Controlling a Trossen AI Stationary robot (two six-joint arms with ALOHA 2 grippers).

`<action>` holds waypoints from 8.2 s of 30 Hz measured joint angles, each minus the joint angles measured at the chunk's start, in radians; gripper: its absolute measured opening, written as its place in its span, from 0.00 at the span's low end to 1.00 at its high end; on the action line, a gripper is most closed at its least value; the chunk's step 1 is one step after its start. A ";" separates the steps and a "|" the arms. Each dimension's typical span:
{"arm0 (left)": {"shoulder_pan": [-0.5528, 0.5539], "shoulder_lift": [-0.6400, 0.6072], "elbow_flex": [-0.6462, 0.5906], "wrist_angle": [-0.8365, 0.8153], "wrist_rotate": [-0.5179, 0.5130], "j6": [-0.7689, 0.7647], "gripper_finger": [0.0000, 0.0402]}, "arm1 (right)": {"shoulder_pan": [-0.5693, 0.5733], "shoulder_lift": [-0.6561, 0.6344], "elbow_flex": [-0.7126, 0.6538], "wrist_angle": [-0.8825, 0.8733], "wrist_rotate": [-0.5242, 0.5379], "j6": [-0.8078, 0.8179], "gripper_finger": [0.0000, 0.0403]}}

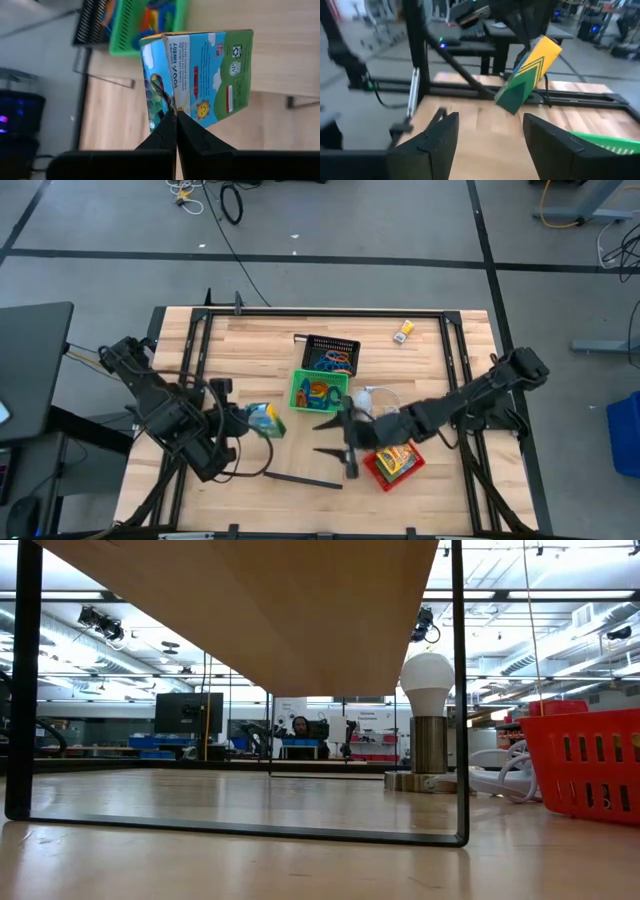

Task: Pick & Place Office Desk Supplies
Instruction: Put the box of crayon into the red bin, then adjust the red bin

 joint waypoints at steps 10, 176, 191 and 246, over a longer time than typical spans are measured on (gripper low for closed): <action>0.103 0.001 0.008 0.092 -0.102 0.243 0.00 | -0.164 0.000 0.000 0.111 -0.155 0.094 0.59; 0.220 -0.798 -1.334 2.071 -0.095 0.948 0.12 | 0.534 0.267 -0.429 0.028 0.713 0.834 0.61; 0.220 -0.798 -1.334 2.069 -0.095 0.949 0.12 | 0.502 0.181 -0.370 0.037 0.750 0.667 0.46; 0.220 -0.798 -1.334 2.067 -0.098 0.948 0.12 | 0.504 0.137 -0.294 0.314 0.891 0.246 0.04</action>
